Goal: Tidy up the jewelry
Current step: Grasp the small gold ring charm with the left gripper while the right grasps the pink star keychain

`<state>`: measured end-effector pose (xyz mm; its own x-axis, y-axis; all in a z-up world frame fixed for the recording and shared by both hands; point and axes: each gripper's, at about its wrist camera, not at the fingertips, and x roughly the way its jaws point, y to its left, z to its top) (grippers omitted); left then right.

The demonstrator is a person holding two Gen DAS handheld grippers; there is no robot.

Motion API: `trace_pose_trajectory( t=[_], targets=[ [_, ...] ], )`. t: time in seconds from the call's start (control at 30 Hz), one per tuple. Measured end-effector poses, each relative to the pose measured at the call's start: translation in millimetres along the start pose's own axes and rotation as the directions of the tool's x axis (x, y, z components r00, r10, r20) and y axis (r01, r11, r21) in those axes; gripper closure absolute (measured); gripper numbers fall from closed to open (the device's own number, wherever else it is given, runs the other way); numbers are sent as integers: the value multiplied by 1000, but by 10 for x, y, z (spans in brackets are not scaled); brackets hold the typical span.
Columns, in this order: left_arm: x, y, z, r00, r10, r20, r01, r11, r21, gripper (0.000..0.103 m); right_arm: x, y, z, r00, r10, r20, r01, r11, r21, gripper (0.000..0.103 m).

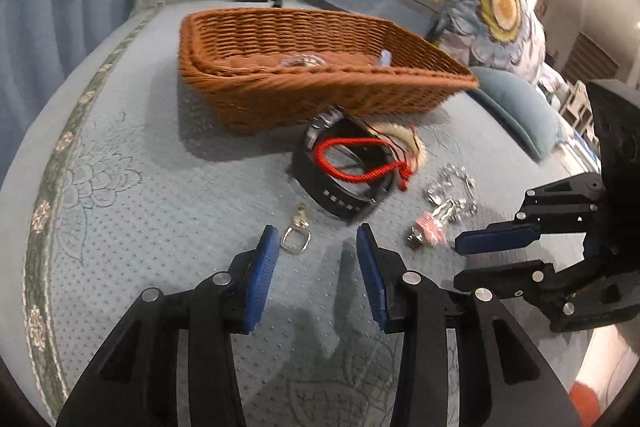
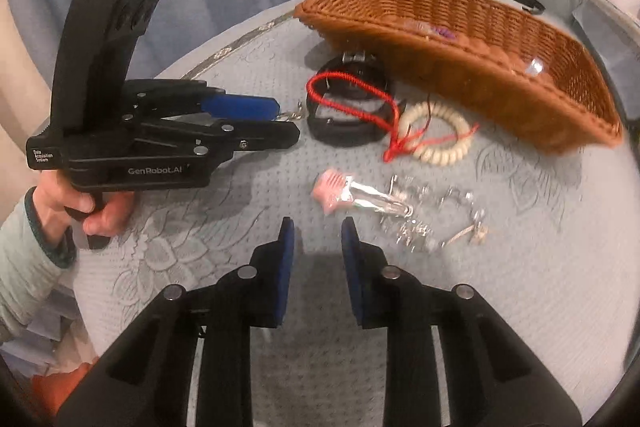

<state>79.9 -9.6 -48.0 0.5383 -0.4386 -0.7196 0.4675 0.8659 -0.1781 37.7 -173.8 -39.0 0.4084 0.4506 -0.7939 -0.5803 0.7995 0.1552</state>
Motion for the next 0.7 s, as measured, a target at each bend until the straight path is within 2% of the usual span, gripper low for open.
trace_pose_trajectory(
  t=[0.13, 0.2, 0.3, 0.43, 0.5, 0.57, 0.63, 0.7],
  targets=[
    [-1, -5, 7, 1000, 20, 3, -20, 1000, 1, 65, -65, 3, -17, 1000, -12, 28, 12, 1000, 9, 81],
    [20, -18, 29, 999, 37, 3, -37, 999, 3, 65, -79, -15, 3, 998, -54, 44, 54, 999, 7, 81],
    [56, -41, 61, 998, 60, -2, -60, 998, 16, 65, -94, -89, 80, 996, -49, 72, 49, 999, -4, 81],
    [110, -64, 99, 996, 83, -14, -83, 996, 31, 65, 59, -141, 231, 999, -34, 34, 35, 998, -47, 80],
    [119, -70, 101, 995, 99, -13, -98, 994, 39, 69, 122, -141, 277, 1000, -19, 19, 20, 998, -67, 80],
    [110, -54, 96, 992, 125, -8, -125, 992, 31, 83, 125, -126, 315, 1000, -13, 1, 13, 997, -79, 80],
    [90, 23, 98, 993, 117, -3, -117, 993, -6, 90, 130, -106, 329, 1000, -2, -20, 0, 996, -94, 80],
    [80, 75, 94, 996, 91, 1, -91, 995, -31, 90, 147, -53, 341, 999, -36, -35, 31, 990, -139, 80]
  ],
)
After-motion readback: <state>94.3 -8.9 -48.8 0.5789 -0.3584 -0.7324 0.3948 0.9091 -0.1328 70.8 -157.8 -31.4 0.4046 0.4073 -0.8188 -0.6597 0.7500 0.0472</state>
